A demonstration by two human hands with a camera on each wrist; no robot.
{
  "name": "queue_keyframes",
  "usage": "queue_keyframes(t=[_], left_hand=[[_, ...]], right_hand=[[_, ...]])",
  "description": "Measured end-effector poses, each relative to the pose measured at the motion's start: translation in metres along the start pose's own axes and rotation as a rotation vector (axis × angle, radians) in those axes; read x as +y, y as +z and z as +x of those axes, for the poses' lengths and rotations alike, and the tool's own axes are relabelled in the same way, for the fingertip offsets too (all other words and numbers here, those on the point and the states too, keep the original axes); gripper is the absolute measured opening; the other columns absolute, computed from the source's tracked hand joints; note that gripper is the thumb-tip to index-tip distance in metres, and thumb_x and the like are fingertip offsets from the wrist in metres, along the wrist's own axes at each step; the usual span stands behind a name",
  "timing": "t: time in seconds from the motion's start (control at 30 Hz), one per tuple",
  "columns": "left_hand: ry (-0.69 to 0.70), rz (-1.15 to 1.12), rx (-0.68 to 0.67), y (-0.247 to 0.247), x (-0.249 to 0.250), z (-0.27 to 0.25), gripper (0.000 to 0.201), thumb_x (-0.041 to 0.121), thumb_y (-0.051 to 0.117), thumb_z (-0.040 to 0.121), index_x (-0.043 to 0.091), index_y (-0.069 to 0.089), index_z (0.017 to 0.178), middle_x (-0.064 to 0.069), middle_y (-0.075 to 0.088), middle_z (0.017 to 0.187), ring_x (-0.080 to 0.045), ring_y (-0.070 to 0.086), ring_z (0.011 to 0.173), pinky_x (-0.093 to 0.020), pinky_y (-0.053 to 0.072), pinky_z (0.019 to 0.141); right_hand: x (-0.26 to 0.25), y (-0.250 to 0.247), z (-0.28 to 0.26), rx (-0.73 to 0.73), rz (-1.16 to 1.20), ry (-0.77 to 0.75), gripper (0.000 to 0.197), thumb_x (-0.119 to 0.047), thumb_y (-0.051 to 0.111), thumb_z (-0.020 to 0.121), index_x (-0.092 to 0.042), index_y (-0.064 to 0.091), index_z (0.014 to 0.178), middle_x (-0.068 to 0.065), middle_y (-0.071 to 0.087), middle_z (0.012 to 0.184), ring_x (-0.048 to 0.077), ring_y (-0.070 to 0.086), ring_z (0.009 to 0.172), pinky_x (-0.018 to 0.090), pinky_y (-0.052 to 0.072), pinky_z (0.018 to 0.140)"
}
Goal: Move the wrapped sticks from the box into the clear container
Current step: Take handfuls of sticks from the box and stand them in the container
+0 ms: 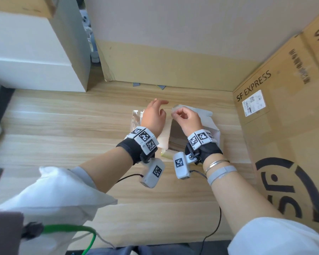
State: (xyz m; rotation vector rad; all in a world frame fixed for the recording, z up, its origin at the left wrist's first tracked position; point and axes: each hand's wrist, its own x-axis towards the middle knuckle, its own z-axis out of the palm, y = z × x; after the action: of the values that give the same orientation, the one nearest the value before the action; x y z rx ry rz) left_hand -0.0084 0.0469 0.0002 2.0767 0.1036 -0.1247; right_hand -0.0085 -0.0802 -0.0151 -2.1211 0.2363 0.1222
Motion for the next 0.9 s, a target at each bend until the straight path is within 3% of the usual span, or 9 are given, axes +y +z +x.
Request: queue_keyframes(t=[0.1,0.2,0.33,0.43,0.53,0.6,0.67,0.73,0.9], left_hand=[[-0.012,0.022,-0.085,0.019,0.005,-0.008,0.039,0.003,0.043,0.091,0.013,0.054,0.127,-0.006,0.053,0.135,-0.023,0.052,0.121,-0.025,0.038,0.096],[-0.070,0.123,-0.226,0.039,0.005,-0.017,0.049,0.004,0.045,0.089,0.014,0.041,0.137,-0.012,0.044,0.142,-0.027,0.048,0.125,-0.030,0.038,0.100],[-0.229,0.206,-0.365,0.056,-0.002,-0.024,0.076,-0.002,0.045,0.086,0.023,0.011,0.149,-0.019,0.025,0.151,-0.033,0.046,0.127,-0.035,0.044,0.096],[-0.263,0.264,-0.375,0.063,-0.008,-0.022,0.083,-0.004,0.041,0.088,0.027,-0.006,0.149,-0.024,0.041,0.140,-0.036,0.058,0.109,-0.035,0.047,0.079],[-0.332,0.327,-0.376,0.065,-0.011,-0.018,0.085,-0.006,0.040,0.090,0.026,-0.013,0.148,-0.023,0.061,0.118,-0.026,0.060,0.074,-0.028,0.043,0.070],[-0.386,0.308,-0.373,0.064,-0.013,-0.016,0.086,-0.007,0.039,0.090,0.030,-0.012,0.148,-0.020,0.060,0.119,-0.026,0.060,0.077,-0.028,0.045,0.070],[-0.405,0.240,-0.353,0.063,-0.016,-0.015,0.085,-0.005,0.041,0.089,0.031,-0.007,0.149,-0.020,0.051,0.132,-0.033,0.060,0.104,-0.034,0.048,0.079],[-0.403,0.175,-0.321,0.064,-0.020,-0.016,0.084,-0.004,0.045,0.086,0.028,0.000,0.150,-0.019,0.043,0.140,-0.035,0.054,0.117,-0.038,0.048,0.091],[-0.265,0.074,-0.214,0.065,-0.029,-0.029,0.065,0.002,0.052,0.082,0.022,0.028,0.139,-0.018,0.051,0.132,-0.034,0.055,0.115,-0.041,0.047,0.097]], right_hand=[[0.015,-0.011,-0.006,-0.003,-0.010,0.015,0.007,-0.018,0.064,0.085,-0.017,0.062,0.078,-0.006,0.061,0.076,0.010,0.054,0.074,0.018,0.042,0.072],[0.032,-0.022,-0.011,-0.009,-0.026,0.016,0.008,-0.016,0.063,0.085,-0.015,0.061,0.078,-0.014,0.057,0.070,0.003,0.052,0.069,0.004,0.039,0.064],[0.051,-0.031,-0.017,-0.043,-0.044,0.071,0.012,-0.016,0.057,0.089,-0.009,0.066,0.085,-0.006,0.061,0.078,0.012,0.055,0.080,0.017,0.041,0.074],[0.061,-0.036,-0.021,-0.076,-0.072,0.125,0.019,-0.017,0.050,0.092,-0.009,0.067,0.092,-0.001,0.066,0.088,0.013,0.058,0.085,0.024,0.042,0.081],[0.066,-0.038,-0.025,-0.107,-0.134,0.183,0.021,-0.021,0.048,0.093,-0.013,0.067,0.099,0.003,0.071,0.100,0.016,0.061,0.092,0.024,0.042,0.079],[0.068,-0.040,-0.025,-0.122,-0.165,0.211,0.022,-0.022,0.049,0.093,-0.014,0.065,0.106,0.004,0.069,0.110,0.018,0.061,0.103,0.025,0.043,0.084],[0.068,-0.041,-0.026,-0.128,-0.176,0.236,0.027,-0.024,0.050,0.093,-0.016,0.061,0.116,0.004,0.065,0.118,0.018,0.058,0.111,0.024,0.041,0.088],[0.066,-0.041,-0.027,-0.149,-0.192,0.253,0.035,-0.027,0.049,0.093,-0.018,0.056,0.126,0.004,0.062,0.125,0.020,0.056,0.118,0.027,0.041,0.095],[0.061,-0.031,-0.030,-0.285,-0.427,0.241,0.051,-0.031,0.046,0.094,-0.016,0.036,0.142,0.008,0.040,0.148,0.027,0.037,0.136,0.031,0.032,0.107]])
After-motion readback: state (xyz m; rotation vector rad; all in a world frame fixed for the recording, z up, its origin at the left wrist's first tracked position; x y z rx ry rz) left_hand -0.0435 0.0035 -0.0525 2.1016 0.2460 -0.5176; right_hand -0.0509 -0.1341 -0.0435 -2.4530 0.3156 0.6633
